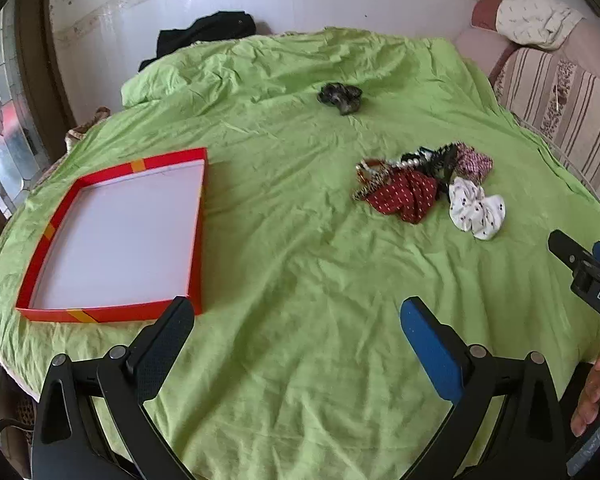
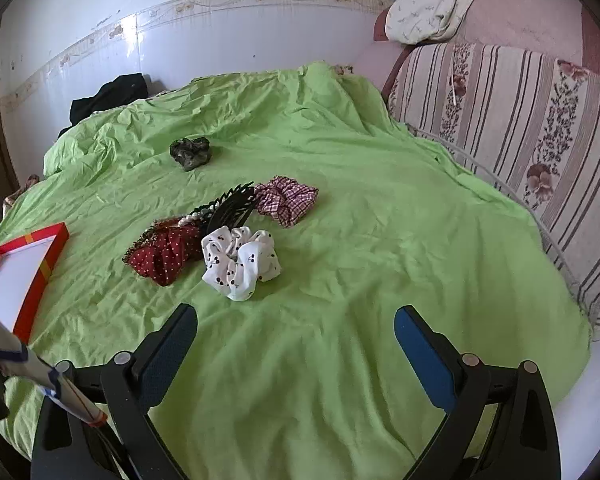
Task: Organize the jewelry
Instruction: 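Move both tools toward the pile of jewelry and scrunchies, then grasp the leopard-print bracelet with the left tool while the right tool grasps the red scrunchie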
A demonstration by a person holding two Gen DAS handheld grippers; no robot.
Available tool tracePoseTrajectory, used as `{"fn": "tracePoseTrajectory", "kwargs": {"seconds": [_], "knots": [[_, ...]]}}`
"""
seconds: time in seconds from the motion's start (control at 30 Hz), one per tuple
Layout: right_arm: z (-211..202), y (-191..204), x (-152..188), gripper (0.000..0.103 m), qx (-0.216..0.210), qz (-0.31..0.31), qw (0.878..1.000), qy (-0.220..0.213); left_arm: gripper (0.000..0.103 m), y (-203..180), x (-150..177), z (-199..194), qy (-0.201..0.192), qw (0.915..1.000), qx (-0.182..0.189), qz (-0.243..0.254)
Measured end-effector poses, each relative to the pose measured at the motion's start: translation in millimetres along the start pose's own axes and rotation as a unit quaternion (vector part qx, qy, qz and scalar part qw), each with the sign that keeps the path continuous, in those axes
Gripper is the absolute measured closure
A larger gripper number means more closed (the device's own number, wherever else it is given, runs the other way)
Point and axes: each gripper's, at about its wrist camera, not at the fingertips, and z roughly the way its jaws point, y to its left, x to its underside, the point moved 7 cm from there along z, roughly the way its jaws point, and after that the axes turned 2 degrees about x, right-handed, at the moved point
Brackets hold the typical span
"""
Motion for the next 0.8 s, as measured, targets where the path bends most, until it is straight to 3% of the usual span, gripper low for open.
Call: {"fn": "tracePoseTrajectory", "kwargs": {"seconds": [0.17, 0.5, 0.7, 0.77, 0.8], "knots": [[9, -4, 3, 0.006, 0.004, 0.003, 1.0, 0.012, 0.0, -8, 3, 13, 0.02, 0.9998, 0.009, 0.002], [26, -2, 5, 0.018, -0.037, 0.007, 0.999, 0.022, 0.0, -19, 3, 32, 0.039, 0.999, 0.014, 0.014], [43, 0, 3, 0.019, -0.053, 0.002, 0.998, 0.04, 0.001, -11, -13, 35, 0.035, 0.9988, 0.03, 0.013], [48, -2, 0, 0.019, -0.066, 0.01, 0.997, 0.047, 0.006, -10, -23, 34, 0.03, 0.9986, 0.042, 0.015], [51, -3, -2, 0.019, -0.07, 0.014, 0.996, 0.05, 0.014, -10, -28, 35, 0.03, 0.9982, 0.048, 0.019]]}}
